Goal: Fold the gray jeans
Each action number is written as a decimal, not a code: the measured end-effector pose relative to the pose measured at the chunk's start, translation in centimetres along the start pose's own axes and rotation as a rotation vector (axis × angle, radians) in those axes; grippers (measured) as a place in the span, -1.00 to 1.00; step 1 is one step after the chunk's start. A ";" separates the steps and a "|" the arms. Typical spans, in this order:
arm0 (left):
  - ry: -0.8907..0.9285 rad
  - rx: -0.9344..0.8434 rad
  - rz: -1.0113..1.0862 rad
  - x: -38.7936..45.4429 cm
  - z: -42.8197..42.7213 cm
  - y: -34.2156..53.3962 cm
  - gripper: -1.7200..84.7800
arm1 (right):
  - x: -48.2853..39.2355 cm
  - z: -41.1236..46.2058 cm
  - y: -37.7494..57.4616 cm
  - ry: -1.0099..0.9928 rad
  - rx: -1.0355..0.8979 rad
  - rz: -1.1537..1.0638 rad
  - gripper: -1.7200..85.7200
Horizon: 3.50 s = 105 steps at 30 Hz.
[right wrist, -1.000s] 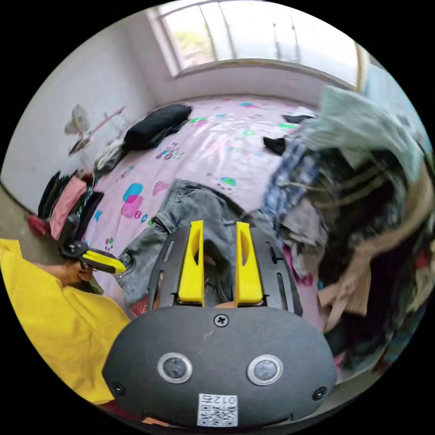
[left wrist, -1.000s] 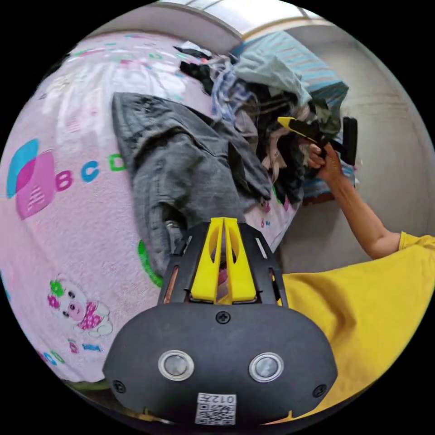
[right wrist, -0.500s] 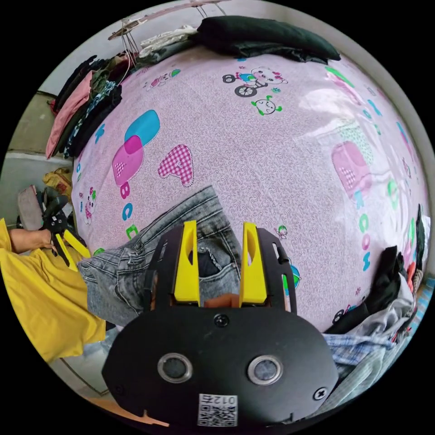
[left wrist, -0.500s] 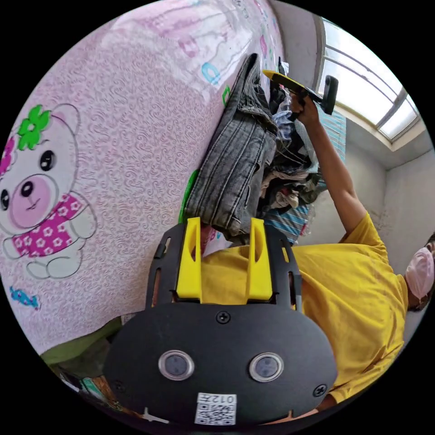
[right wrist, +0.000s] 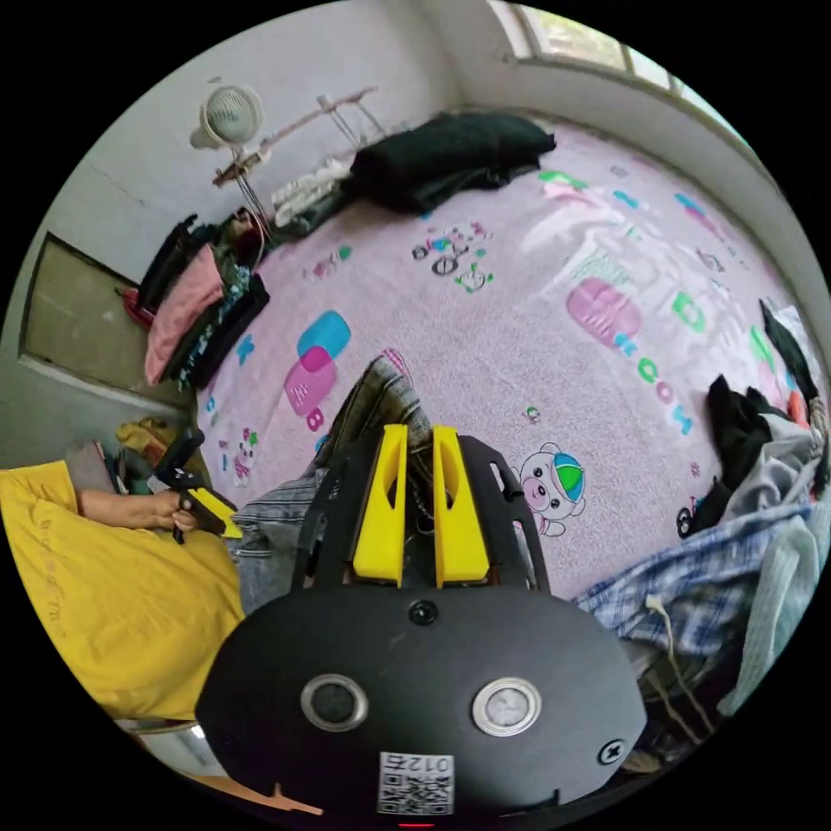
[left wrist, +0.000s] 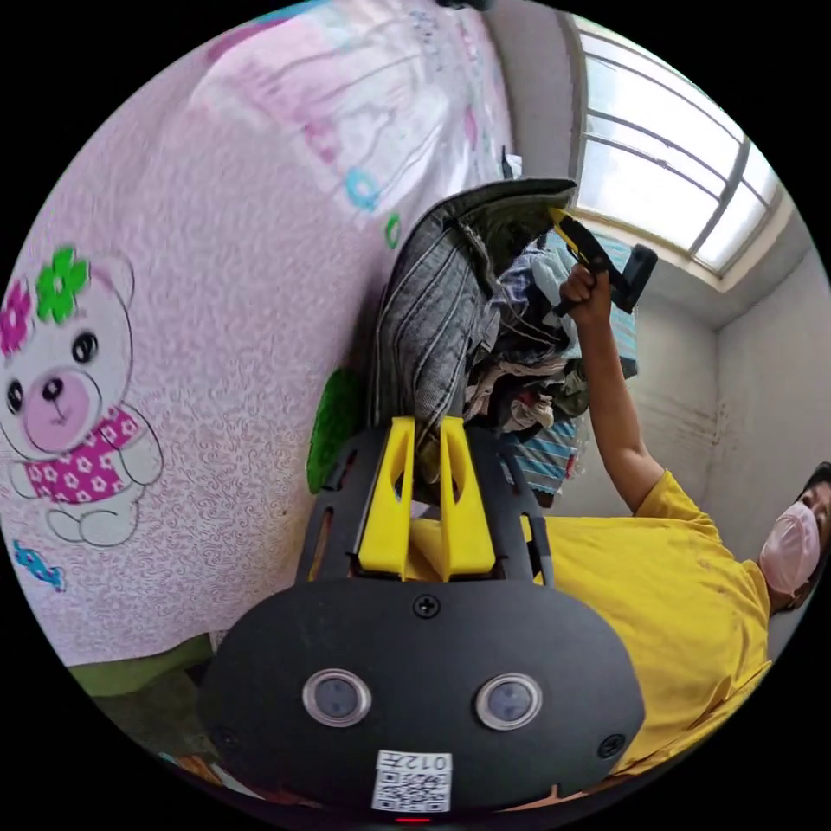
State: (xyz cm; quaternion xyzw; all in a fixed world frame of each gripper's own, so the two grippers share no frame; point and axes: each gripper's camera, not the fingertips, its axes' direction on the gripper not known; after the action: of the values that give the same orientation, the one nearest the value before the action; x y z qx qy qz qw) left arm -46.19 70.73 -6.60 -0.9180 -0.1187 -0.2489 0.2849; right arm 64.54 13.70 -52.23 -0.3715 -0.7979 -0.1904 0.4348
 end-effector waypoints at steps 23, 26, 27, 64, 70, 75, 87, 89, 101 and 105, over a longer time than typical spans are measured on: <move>-0.126 0.513 0.942 23.7 1.1 30.8 -0.56 | -39.9 -25.2 39.0 0.108 0.820 -0.282 -0.92; -0.054 0.379 0.997 23.9 4.8 33.5 -0.72 | -41.8 -23.4 42.8 0.082 0.814 -0.258 -0.92; -0.051 0.378 1.020 24.2 5.5 34.4 -0.75 | -42.5 -22.8 44.3 0.102 0.812 -0.238 -0.92; -0.970 0.961 1.602 70.3 20.7 87.4 -0.92 | -66.2 -38.2 78.0 0.519 1.453 -0.332 -0.92; -1.000 1.015 1.679 71.6 21.2 92.0 -0.92 | -69.2 -39.6 81.2 0.607 1.545 -0.390 -0.92; -0.985 1.027 1.714 72.1 20.3 92.8 -0.92 | -69.1 -41.0 81.0 0.647 1.560 -0.401 -0.93; -1.001 0.881 1.637 73.1 15.3 78.1 -0.92 | -55.7 -42.4 68.3 0.581 1.411 -0.299 -0.92; -1.004 0.815 1.575 73.0 14.1 71.2 -0.92 | -51.6 -41.9 64.6 0.564 1.358 -0.253 -0.92; -0.963 0.335 1.112 60.9 13.0 22.3 -0.94 | -12.1 -26.2 36.6 0.363 0.902 0.158 -0.92; -0.899 0.219 0.874 54.5 13.0 5.0 -0.95 | 4.5 -17.6 25.2 0.316 0.686 0.358 -0.91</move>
State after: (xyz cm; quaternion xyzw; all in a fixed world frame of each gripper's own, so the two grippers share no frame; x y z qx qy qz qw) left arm 6.88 78.39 10.42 -0.8621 0.1344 0.3136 0.3746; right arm 91.84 21.01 -39.25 -0.3041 -0.6614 0.1103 0.6767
